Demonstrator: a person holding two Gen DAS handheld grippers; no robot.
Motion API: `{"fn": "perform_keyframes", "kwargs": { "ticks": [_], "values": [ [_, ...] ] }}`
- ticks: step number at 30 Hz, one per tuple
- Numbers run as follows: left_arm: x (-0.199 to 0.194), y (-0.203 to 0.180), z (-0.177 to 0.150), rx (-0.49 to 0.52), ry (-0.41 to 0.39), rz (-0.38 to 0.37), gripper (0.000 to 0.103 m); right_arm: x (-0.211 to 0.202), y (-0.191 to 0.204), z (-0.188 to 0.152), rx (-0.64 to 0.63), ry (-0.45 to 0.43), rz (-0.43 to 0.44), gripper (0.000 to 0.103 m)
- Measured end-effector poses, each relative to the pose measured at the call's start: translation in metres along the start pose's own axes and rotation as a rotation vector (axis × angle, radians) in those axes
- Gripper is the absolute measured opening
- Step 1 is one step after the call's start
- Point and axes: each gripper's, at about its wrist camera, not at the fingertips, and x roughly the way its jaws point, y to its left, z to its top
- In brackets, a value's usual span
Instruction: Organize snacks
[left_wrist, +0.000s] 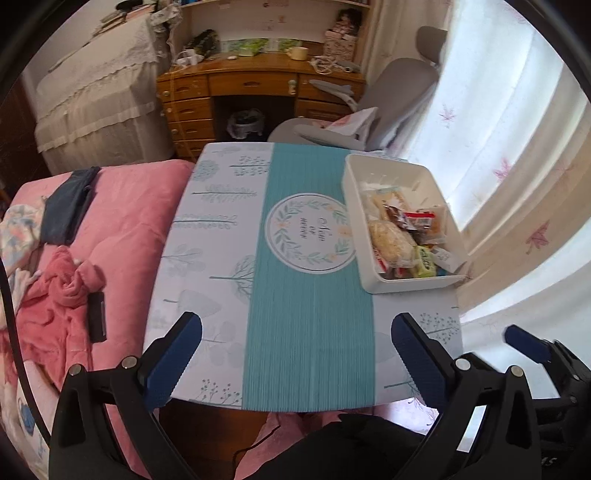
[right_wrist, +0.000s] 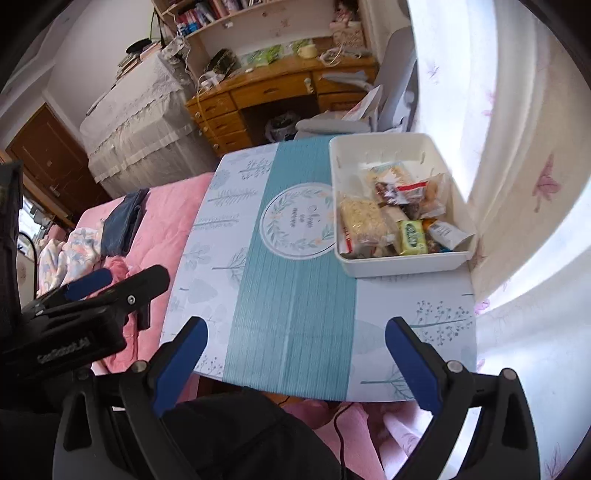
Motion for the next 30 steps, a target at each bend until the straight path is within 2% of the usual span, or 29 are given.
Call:
{"fn": "perform_keyframes", "kwargs": {
  "ticks": [3,12,30],
  "values": [
    [0.003,0.002,-0.003,-0.020,0.010,0.048,0.102,-0.005,-0.006,-0.001,0.023,-0.031,-0.025,0.098],
    [0.002,-0.016,0.000,0.019,-0.040,0.079,0.102,0.001,-0.020,-0.002,0.064,-0.033,-0.058,0.098],
    [0.007,-0.037,0.004,0.080,-0.044,0.076,0.102,0.003,-0.036,-0.002,0.118,-0.029,-0.065,0.098]
  ]
}}
